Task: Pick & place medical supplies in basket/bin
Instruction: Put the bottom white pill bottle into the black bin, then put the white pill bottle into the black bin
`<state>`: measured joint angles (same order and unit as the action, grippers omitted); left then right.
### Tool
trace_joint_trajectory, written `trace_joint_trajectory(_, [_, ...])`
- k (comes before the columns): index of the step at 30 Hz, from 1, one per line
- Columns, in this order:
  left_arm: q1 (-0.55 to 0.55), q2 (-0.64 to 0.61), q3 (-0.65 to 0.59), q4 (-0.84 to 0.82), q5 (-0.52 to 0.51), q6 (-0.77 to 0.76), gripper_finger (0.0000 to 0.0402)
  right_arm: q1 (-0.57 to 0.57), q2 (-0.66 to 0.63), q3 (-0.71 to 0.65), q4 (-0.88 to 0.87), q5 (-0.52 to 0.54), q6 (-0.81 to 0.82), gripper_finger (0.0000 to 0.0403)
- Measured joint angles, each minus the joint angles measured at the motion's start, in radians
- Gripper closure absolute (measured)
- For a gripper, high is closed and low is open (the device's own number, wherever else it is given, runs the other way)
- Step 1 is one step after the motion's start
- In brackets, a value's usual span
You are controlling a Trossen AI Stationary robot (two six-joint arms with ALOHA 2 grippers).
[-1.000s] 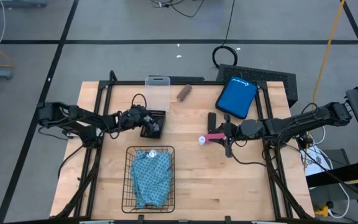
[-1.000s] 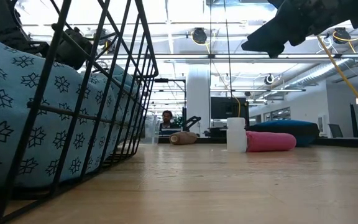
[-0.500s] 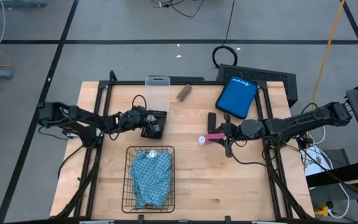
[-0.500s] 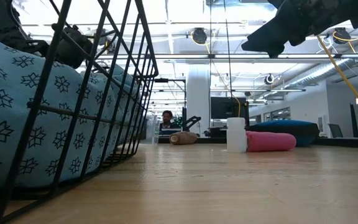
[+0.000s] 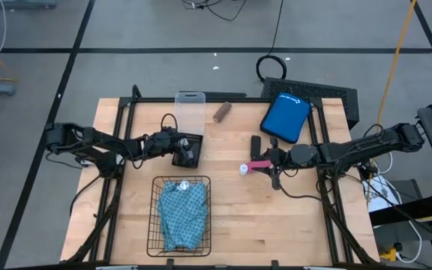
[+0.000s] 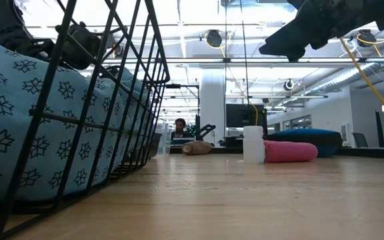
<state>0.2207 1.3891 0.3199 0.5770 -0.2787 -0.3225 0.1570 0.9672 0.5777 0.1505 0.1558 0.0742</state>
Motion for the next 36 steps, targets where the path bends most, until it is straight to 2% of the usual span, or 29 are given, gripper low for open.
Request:
trace_joint_trajectory(5, [0.0, -0.027, 0.0, -0.002, 0.009, 0.0, 0.0121, 0.0, 0.0, 0.0, 0.0, 0.0, 0.0, 0.0275])
trace_joint_trajectory(13, [0.0, -0.143, 0.0, -0.01, 0.019, 0.009, 0.0121, 0.0, 0.017, 0.0, 0.003, 0.0, 0.016, 0.0275])
trace_joint_trajectory(22, [-0.025, -0.292, 0.0, -0.007, 0.019, 0.019, 0.0121, 0.007, 0.15, 0.0, -0.043, -0.002, 0.02, 0.0275])
trace_joint_trajectory(28, [-0.062, -0.362, 0.0, 0.005, 0.019, 0.047, 0.0121, 0.025, 0.248, -0.005, -0.082, -0.004, 0.163, 0.0275])
trace_joint_trajectory(36, [-0.1, -0.404, 0.0, 0.02, 0.019, 0.077, 0.0121, 0.048, 0.398, -0.112, 0.034, -0.005, 0.327, 0.0275])
